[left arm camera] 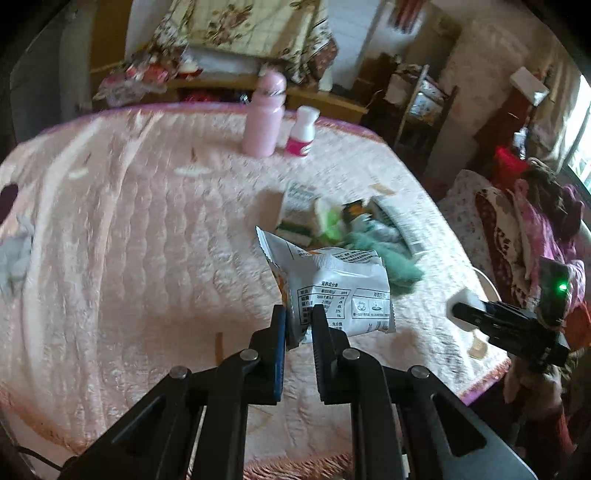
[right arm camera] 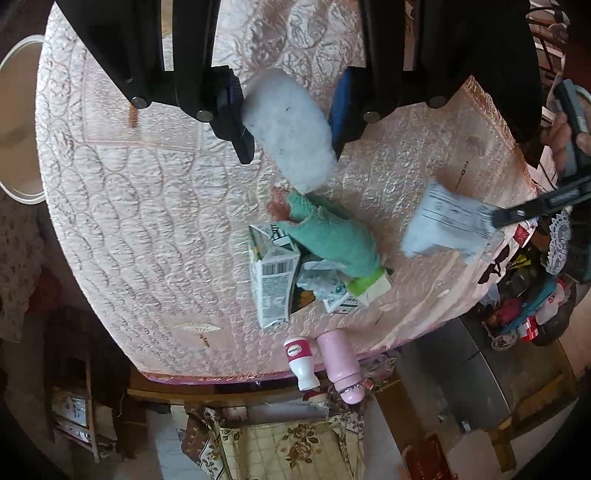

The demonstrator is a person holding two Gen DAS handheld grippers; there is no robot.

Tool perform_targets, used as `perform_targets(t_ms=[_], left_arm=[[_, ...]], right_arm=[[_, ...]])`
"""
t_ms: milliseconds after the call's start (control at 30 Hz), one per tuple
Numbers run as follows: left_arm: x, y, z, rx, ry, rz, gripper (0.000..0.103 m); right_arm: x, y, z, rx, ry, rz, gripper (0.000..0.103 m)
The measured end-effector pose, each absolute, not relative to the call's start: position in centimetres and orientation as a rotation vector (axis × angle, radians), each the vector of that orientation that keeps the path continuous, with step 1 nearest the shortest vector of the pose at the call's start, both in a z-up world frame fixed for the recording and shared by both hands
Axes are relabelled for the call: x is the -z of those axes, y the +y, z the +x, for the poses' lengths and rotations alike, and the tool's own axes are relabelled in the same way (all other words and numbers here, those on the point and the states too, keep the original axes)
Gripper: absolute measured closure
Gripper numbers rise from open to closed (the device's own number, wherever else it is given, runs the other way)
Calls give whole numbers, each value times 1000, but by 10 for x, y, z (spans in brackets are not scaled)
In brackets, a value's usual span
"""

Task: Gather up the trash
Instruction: 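Carry the wrapper packet and foam block in both tools over the white bucket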

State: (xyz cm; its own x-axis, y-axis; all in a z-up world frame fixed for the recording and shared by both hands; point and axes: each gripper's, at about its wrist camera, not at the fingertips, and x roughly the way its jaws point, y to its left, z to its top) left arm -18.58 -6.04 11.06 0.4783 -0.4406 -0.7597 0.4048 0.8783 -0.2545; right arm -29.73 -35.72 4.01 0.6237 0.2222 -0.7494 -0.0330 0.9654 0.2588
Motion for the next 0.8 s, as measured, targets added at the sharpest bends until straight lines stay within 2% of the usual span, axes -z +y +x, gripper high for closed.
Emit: perform_targets(t_ms=[233,800], left_arm=[[-133,-96,-199,581,880,17,89],[-130,-225,-203,713,835,118,89]], right_arm=[[-49,-374,-303,-103,862,232,62],[-69,-446,-326,76,818,251,62]])
